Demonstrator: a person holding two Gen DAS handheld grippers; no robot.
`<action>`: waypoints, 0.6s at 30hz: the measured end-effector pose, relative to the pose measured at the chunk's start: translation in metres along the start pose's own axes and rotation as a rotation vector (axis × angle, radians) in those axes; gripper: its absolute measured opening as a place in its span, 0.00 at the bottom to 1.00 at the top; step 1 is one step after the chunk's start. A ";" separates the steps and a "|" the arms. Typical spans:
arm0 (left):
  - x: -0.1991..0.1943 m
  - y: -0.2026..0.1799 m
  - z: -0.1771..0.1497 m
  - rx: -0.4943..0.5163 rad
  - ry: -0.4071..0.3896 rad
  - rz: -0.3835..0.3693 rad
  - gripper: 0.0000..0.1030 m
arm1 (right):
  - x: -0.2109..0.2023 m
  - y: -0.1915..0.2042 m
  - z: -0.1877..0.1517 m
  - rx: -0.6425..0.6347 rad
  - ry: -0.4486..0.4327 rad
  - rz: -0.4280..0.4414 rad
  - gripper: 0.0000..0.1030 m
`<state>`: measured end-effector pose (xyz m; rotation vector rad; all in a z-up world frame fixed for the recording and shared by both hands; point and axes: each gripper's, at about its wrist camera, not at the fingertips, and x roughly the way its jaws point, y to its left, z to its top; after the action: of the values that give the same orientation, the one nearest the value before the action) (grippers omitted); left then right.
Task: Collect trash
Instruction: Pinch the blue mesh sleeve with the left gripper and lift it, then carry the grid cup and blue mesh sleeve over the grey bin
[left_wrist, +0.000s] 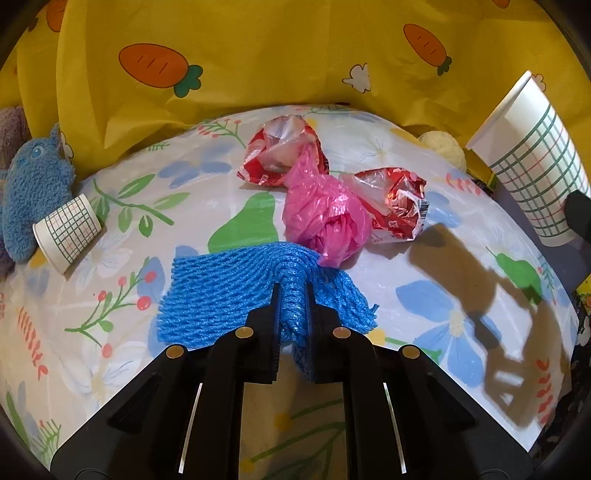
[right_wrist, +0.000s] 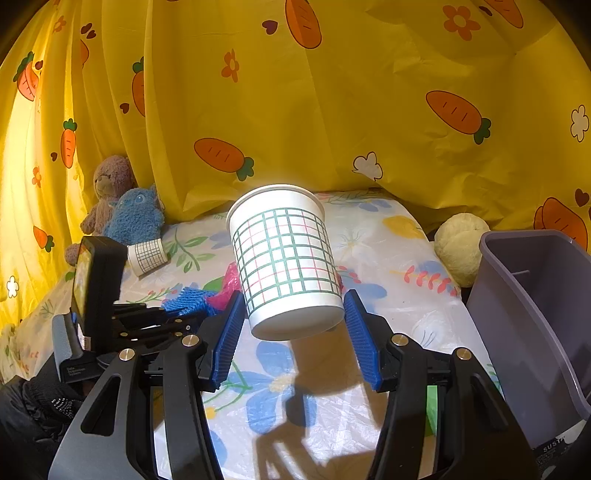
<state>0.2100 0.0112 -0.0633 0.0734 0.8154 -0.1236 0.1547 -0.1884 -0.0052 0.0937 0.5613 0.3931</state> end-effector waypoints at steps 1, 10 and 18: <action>-0.008 0.002 0.000 -0.006 -0.018 0.000 0.10 | -0.001 0.000 0.000 -0.003 -0.002 -0.002 0.53; -0.083 0.030 -0.004 -0.091 -0.196 -0.014 0.10 | -0.007 0.003 -0.002 -0.008 -0.016 0.009 0.53; -0.117 0.000 0.010 -0.048 -0.293 -0.046 0.10 | -0.017 0.007 -0.001 -0.008 -0.023 0.025 0.53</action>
<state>0.1378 0.0200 0.0291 -0.0092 0.5277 -0.1537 0.1389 -0.1884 0.0041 0.0976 0.5358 0.4182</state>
